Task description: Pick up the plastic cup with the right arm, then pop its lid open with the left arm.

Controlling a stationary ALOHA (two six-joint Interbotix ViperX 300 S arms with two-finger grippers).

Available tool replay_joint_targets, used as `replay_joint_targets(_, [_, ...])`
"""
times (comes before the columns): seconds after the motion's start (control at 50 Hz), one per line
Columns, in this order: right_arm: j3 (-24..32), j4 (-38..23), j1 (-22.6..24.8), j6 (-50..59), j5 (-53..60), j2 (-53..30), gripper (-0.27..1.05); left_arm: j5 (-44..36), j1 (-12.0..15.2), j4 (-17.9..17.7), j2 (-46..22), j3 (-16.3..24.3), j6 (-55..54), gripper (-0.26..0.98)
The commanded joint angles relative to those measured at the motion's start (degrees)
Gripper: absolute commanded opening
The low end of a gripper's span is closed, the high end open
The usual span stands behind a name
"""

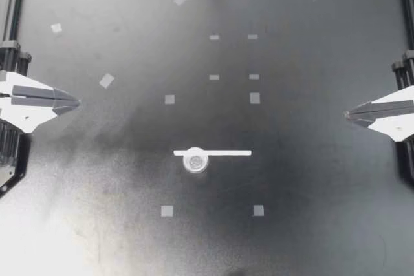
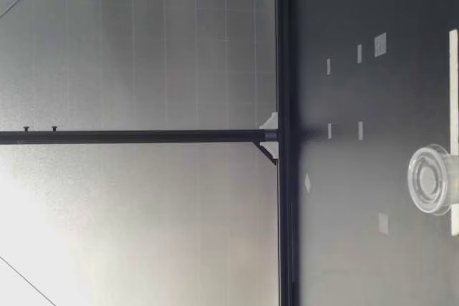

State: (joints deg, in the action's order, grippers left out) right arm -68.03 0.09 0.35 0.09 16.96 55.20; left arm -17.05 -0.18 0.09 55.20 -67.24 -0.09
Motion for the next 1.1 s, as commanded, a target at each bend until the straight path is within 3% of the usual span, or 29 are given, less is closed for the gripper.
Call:
replay_joint_targets(0.0, [0.00,0.00,0.09,0.09,0.09,-0.44,0.08,-0.70,-0.53,-0.70,-1.23,-3.60,-0.53,0.03])
replay_joint_targets(0.1, [-3.69,0.00,0.09,0.09,0.35,-0.79,-0.09,-3.25,-0.53,-4.57,-1.93,-7.03,-2.72,-0.08])
replay_joint_targets(0.22, [-5.10,0.00,0.09,-0.18,1.41,-1.58,-0.11,-5.19,-0.53,-7.03,-3.52,-8.00,-4.66,-0.09])
replay_joint_targets(0.42, [-1.23,0.00,0.09,0.09,7.12,-10.28,-0.08,1.49,-0.53,-4.92,-12.13,4.22,-2.02,-0.09])
replay_joint_targets(0.56, [-0.35,0.00,1.05,2.20,12.39,-22.32,0.09,2.64,-0.53,-4.75,-21.27,8.26,-0.88,-0.09])
replay_joint_targets(0.72, [0.62,0.00,1.76,8.17,27.51,-38.32,0.51,-8.35,-1.85,-4.75,-31.20,5.89,-1.85,-0.09])
replay_joint_targets(0.82, [2.46,0.00,1.76,11.07,33.66,-47.37,0.70,-15.91,-3.78,-4.75,-36.47,4.75,-2.02,-0.09])
replay_joint_targets(1.08, [11.69,0.00,1.76,12.48,35.86,-64.86,0.67,-22.06,-5.01,-4.75,-50.10,6.24,-1.76,-0.09])
